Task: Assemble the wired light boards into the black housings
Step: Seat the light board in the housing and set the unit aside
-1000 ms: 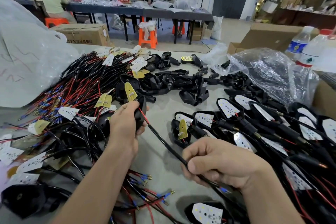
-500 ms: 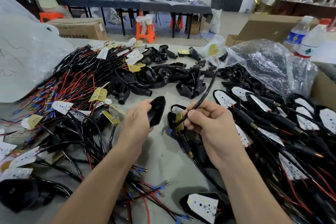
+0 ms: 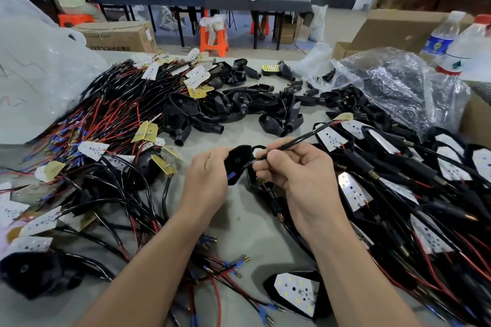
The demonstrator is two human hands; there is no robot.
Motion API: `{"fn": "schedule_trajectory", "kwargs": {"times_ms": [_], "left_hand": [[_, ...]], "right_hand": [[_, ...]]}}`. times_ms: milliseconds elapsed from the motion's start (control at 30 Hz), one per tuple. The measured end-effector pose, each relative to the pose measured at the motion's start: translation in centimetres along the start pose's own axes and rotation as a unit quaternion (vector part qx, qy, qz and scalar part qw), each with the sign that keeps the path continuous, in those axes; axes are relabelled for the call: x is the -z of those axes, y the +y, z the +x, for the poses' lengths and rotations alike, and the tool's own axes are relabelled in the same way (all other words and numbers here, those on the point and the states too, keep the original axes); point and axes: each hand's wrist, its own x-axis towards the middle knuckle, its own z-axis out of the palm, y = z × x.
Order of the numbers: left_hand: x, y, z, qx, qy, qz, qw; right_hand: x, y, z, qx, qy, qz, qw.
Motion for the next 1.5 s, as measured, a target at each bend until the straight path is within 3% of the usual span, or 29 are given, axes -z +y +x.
{"fn": "schedule_trajectory", "kwargs": {"times_ms": [133, 267, 367, 500, 600, 700, 867, 967, 1133, 1300, 1500], "left_hand": [[-0.1, -0.1, -0.3, -0.042, -0.036, 0.025, 0.998], [-0.4, 0.3, -0.2, 0.057, -0.044, -0.117, 0.99], [-0.3, 0.4, 0.4, 0.132, -0.093, -0.235, 0.959], [0.3, 0.1, 1.0, 0.187, -0.133, -0.315, 0.921], [0.3, 0.3, 0.7, 0.18, -0.141, -0.288, 0.93], [0.4, 0.6, 0.1, 0.107, -0.174, -0.203, 0.958], [-0.1, 0.9, 0.0, 0.073, -0.057, -0.218, 0.972], [-0.2, 1.0, -0.2, 0.053, -0.084, -0.187, 0.977], [0.3, 1.5, -0.4, 0.088, -0.18, -0.213, 0.956], [0.4, 1.7, -0.1, 0.194, -0.182, -0.357, 0.895], [1.1, 1.4, 0.3, 0.197, -0.129, -0.305, 0.923]], "right_hand": [[0.0, 0.0, 0.0, -0.004, 0.004, 0.003, 1.0], [0.0, 0.1, -0.1, 0.02, -0.006, -0.073, 0.997], [0.3, 0.0, -0.1, 0.067, 0.013, -0.16, 0.985], [1.0, -0.4, 0.1, 0.054, 0.01, -0.169, 0.984], [0.9, -0.5, 0.0, 0.027, -0.027, -0.18, 0.983], [0.5, -0.6, -0.1, 0.018, -0.056, -0.156, 0.986], [0.6, -0.4, -0.2, -0.038, -0.056, -0.051, 0.996], [0.2, -0.2, -0.3, -0.022, -0.045, -0.107, 0.993], [0.5, 0.1, -0.1, 0.015, -0.025, -0.188, 0.982], [0.5, 0.3, 0.0, 0.045, 0.015, -0.177, 0.983], [1.1, 0.1, 0.7, 0.088, 0.094, -0.135, 0.982]]}}
